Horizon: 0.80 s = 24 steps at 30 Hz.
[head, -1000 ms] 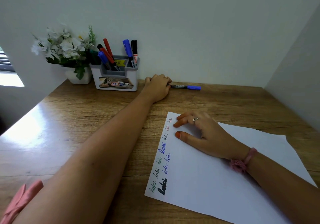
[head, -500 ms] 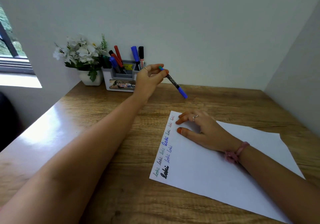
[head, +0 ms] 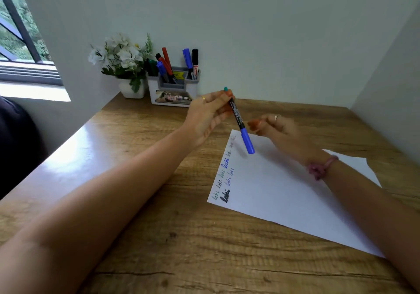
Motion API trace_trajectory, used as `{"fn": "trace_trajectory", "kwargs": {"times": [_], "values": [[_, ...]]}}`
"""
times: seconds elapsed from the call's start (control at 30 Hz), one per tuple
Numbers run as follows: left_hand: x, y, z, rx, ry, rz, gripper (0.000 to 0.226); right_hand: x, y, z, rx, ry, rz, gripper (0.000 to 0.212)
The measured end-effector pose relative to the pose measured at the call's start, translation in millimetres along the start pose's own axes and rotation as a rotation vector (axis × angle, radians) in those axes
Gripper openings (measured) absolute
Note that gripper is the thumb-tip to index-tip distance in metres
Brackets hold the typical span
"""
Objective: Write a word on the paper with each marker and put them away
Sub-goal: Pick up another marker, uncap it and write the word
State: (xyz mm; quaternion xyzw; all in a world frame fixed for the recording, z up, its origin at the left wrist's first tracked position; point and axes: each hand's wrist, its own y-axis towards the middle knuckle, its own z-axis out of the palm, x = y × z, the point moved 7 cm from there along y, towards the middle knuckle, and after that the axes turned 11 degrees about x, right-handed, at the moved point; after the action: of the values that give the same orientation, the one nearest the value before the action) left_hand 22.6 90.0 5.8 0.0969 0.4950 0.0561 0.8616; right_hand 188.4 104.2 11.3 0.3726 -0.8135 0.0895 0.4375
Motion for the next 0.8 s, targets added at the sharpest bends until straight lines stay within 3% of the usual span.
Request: {"fn": "trace_trajectory", "kwargs": {"times": [0.1,0.27,0.33,0.43,0.5,0.63,0.8], "values": [[5.9,0.5,15.1,0.055,-0.016,-0.034,0.018,9.3,-2.1,-2.6,-0.004,0.17,0.04,0.043],[12.3,-3.3,41.3,0.155,0.03,-0.111,0.025,12.3,-2.9,10.3,0.108,0.37,0.061,0.018],[15.0,-7.2,51.1,0.236,0.201,-0.203,0.023,10.9,-3.1,7.0,0.066,0.404,0.053,0.014],[21.4,-20.0,63.6,0.422,0.624,-0.392,0.044,11.1,-6.1,-7.2,-0.065,0.42,0.048,0.016],[24.5,-25.8,70.3,0.49,0.719,-0.458,0.043,10.6,-7.6,-14.7,-0.126,0.416,0.036,0.016],[23.2,-24.0,77.5,0.416,0.839,-0.358,0.029,11.7,-7.7,-14.5,-0.162,0.509,-0.03,0.012],[20.6,-24.3,75.7,0.328,0.785,-0.195,0.028,18.4,-6.6,3.9,-0.141,0.735,-0.105,0.018]]}}
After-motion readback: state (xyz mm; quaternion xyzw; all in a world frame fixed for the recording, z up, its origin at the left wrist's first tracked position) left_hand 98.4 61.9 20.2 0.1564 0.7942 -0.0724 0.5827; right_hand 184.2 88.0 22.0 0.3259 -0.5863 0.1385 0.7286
